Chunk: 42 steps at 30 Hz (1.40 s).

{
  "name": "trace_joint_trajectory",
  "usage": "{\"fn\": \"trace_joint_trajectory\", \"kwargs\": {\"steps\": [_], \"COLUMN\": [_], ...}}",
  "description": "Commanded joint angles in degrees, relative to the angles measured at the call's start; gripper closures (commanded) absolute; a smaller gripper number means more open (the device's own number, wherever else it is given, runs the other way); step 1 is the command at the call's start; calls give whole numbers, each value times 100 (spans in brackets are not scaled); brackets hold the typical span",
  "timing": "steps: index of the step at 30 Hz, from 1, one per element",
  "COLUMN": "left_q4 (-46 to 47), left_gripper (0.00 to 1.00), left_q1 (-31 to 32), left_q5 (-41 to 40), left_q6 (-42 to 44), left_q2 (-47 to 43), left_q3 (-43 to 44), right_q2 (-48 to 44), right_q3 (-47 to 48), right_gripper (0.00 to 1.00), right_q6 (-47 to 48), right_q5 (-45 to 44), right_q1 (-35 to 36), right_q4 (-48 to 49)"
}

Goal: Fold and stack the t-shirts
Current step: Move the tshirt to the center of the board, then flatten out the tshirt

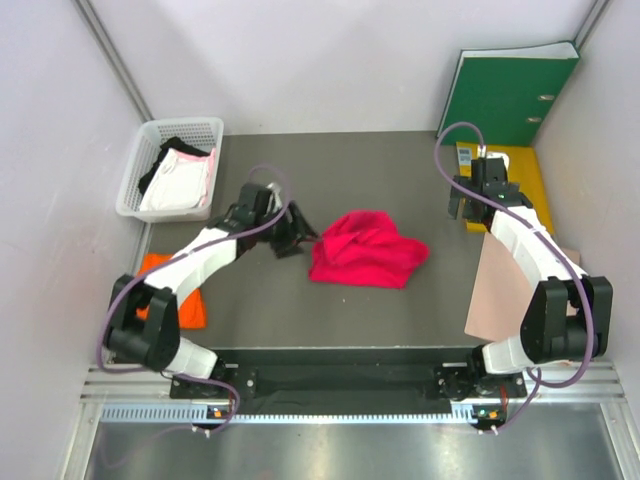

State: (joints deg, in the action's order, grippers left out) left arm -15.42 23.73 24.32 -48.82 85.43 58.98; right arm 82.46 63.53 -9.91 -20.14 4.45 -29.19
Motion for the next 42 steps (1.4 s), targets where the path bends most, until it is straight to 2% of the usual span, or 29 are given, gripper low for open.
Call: {"fn": "trace_joint_trajectory", "kwargs": {"steps": [1,2,3,6,9,12,15,24,31,35,36,38,41,42], "left_q4": [-1339,-1410,-1463,-914,-551,-540,-831,-1331,-1543,-1534,-1552,-1639,-1789,-1806], "left_gripper": [21,1,1,1,1,1,1,1,18,36,44,51,72,79], "left_q1": [-544,-579,-597,-553,-475,-290,-35,650,993,1046,1055,1055,1064,1064], "left_q5": [-875,-1128,-1200,-1201,-825,-412,-349,-840,-1095,-1166,-1183,-1245,-1394,-1438], "left_q6": [-102,-49,12,267,566,943,1260,1743,1727,1735,1753,1779,1832,1849], "left_q2": [-920,-1062,-1211,-1660,-1583,-733,-12,1291,1591,1644,1670,1731,1802,1811], "left_q3": [-773,-818,-792,-713,-372,216,797,1748,1801,1740,1748,1801,1923,1942], "right_q2": [-229,-291,-326,-414,-432,-467,-415,-28,569,912,982,1237,1510,1528], "right_q3": [-41,-103,-156,-358,-446,-455,-377,-218,-77,-95,-60,-25,98,151], "right_gripper": [0,0,0,0,0,0,0,0,2,18,22,30,63,92], "right_q6": [-90,-90,-81,-90,-142,-177,-239,-670,-889,-1012,-1030,-1048,-1030,-1030], "right_q5": [563,607,695,722,810,1169,1495,1908,2144,2672,2821,2928,2990,2981], "right_q1": [47,100,135,302,443,627,882,1137,1137,1137,1146,1155,1172,1172], "right_q4": [133,150,168,168,142,177,238,151,-192,-61,-61,-95,-227,-254]}}
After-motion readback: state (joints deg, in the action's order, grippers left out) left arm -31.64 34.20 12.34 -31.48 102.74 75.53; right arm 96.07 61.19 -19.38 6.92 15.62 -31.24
